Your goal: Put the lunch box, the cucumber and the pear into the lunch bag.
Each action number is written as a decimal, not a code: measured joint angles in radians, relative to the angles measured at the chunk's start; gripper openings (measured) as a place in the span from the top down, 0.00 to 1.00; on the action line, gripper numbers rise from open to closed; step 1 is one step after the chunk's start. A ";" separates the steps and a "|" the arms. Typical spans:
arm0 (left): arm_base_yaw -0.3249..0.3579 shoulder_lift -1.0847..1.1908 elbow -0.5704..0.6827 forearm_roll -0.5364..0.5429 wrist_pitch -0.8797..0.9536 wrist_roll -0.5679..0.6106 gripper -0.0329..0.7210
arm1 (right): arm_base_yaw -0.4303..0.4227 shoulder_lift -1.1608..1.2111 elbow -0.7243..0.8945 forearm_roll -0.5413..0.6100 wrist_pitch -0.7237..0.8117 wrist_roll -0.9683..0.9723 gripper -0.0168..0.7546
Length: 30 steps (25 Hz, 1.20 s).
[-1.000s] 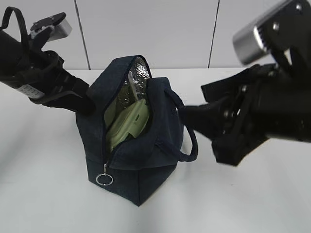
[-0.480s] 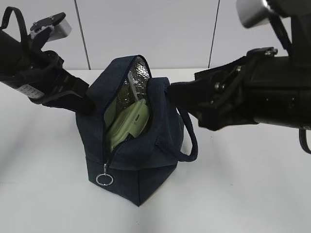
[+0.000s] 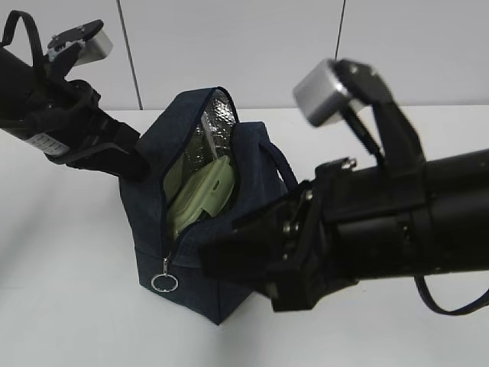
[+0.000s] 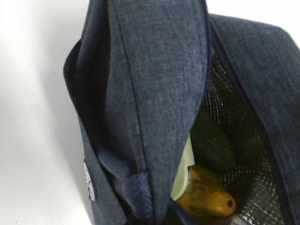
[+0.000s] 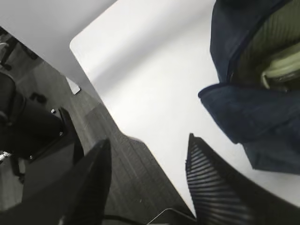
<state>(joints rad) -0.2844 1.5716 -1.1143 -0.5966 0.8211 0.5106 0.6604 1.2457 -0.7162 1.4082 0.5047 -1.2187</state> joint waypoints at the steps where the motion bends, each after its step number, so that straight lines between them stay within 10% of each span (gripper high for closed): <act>1: 0.000 0.000 0.000 0.000 0.002 0.000 0.96 | 0.000 0.020 0.000 -0.012 0.022 0.017 0.45; 6: 0.000 0.000 -0.002 0.000 0.008 -0.001 0.96 | 0.000 0.051 0.000 -0.274 0.031 0.282 0.50; 14: 0.000 0.000 -0.002 0.000 0.008 -0.001 0.96 | 0.000 0.042 0.003 -1.468 0.038 1.267 0.57; 30: 0.000 0.000 -0.002 0.000 0.016 -0.007 0.96 | 0.002 -0.063 0.429 -1.706 -0.998 1.411 0.57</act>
<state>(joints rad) -0.2842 1.5716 -1.1162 -0.5963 0.8371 0.5036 0.6619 1.1826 -0.2873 -0.2980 -0.4929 0.1928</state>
